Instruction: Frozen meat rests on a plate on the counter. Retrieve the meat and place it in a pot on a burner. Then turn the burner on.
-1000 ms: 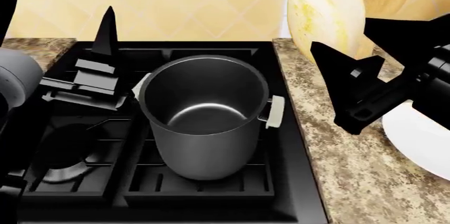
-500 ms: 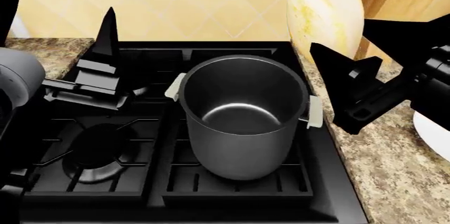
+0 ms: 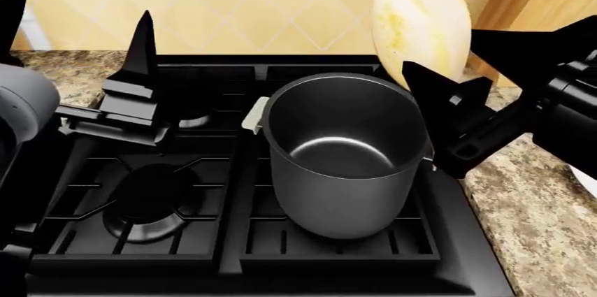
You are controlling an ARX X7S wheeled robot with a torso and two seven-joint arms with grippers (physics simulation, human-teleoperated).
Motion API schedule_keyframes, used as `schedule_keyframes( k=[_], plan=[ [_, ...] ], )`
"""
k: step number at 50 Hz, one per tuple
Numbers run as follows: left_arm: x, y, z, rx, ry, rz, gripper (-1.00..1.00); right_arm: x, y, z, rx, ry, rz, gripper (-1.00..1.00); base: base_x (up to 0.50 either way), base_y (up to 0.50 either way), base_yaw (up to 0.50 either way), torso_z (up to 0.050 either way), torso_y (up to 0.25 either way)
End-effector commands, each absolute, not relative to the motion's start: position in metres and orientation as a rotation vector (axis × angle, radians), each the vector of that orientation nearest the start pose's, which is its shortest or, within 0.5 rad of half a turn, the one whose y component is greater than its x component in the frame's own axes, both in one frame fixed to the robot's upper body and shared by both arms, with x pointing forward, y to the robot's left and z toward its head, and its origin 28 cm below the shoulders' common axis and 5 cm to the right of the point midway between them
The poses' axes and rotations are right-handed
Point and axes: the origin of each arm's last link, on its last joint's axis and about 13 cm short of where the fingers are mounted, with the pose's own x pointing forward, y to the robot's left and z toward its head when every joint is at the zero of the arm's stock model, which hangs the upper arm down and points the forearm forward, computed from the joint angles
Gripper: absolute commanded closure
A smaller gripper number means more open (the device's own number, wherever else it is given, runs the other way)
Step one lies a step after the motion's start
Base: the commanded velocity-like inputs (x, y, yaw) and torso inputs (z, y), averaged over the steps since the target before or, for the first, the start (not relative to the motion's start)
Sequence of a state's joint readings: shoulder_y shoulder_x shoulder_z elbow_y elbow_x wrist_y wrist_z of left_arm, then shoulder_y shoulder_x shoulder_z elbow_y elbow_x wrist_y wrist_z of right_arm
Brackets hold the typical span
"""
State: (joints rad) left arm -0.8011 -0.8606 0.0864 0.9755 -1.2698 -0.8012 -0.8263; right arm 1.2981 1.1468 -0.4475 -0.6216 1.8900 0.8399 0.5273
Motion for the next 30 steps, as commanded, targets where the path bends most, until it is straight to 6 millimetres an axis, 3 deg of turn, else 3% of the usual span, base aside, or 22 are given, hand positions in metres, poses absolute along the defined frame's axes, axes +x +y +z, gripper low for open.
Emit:
schedule_keyframes(
  k=[1, 6, 17, 30],
  plan=[
    [0.171, 0.239, 0.281, 0.153, -0.496, -0.119, -1.00, 0.179, -0.158, 0.338, -0.202, -0.019, 0.541, 1.00, 0.00, 0.00, 0.00, 0.000, 0.000],
    [0.171, 0.240, 0.279, 0.146, -0.497, -0.120, -1.00, 0.183, -0.154, 0.347, -0.284, 0.048, 0.528, 1.00, 0.00, 0.00, 0.00, 0.000, 0.000],
    [0.170, 0.242, 0.274, 0.131, -0.503, -0.123, -1.00, 0.180, -0.142, 0.386, -0.457, 0.146, 0.486, 1.00, 0.00, 0.00, 0.00, 0.000, 0.000],
    [0.174, 0.244, 0.268, 0.106, -0.503, -0.125, -1.00, 0.176, -0.133, 0.403, -0.553, 0.233, 0.459, 1.00, 0.00, 0.00, 0.00, 0.000, 0.000]
  ],
)
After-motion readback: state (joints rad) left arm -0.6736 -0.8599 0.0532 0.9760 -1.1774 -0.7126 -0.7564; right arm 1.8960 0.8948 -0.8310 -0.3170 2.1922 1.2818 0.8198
